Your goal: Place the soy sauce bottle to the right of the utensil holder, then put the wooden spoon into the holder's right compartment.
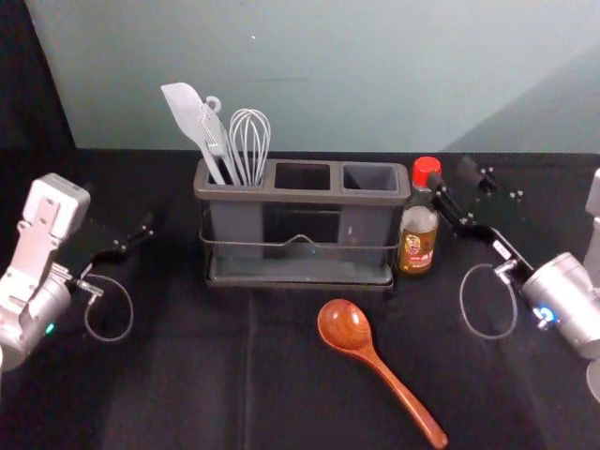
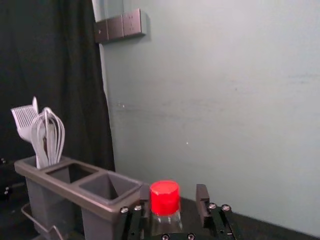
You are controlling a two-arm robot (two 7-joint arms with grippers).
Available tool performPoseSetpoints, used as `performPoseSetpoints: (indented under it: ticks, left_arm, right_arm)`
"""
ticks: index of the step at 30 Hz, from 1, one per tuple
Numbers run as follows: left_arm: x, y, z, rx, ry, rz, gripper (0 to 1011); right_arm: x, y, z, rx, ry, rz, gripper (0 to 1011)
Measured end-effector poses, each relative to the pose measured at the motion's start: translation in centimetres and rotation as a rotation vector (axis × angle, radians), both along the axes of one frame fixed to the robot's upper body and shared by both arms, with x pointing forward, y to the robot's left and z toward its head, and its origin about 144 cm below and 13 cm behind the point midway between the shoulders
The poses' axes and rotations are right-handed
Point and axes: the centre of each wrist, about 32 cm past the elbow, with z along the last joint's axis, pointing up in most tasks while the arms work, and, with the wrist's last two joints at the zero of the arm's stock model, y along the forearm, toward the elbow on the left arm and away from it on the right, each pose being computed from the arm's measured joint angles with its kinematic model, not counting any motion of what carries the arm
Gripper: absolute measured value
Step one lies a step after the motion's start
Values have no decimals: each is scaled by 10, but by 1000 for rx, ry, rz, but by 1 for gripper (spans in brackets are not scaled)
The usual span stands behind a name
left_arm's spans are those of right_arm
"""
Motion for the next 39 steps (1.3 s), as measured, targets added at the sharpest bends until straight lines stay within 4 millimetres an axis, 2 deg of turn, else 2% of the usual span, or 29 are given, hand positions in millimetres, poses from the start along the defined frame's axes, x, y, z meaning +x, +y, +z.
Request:
performPoseSetpoints:
  ticks: [1,10,12,16,23,29,32,39]
  left_arm:
    - [0,0,0,0,0,0,1000]
    - [0,0,0,0,0,0,1000]
    - [0,0,0,0,0,0,1000]
    - [0,0,0,0,0,0,1000]
    - [0,0,0,0,0,0,1000]
    - [0,0,0,0,0,0,1000]
    - [0,0,0,0,0,0,1000]
    - [0,0,0,0,0,0,1000]
  right_arm:
    - [-1,0,2,0,-6,-2,605]
    - [-21,-1,36,9,-75,-14,851]
    - [-27,2,42,2,-72,-17,924]
    - [-41,12,51,-29,-60,-14,1002]
    - [-61,31,46,-52,-8,5,1000]
    - [-77,53,32,-116,74,18,1000]
    - [-80,59,28,-139,99,27,1000]
    - [-80,73,3,-178,201,75,1000]
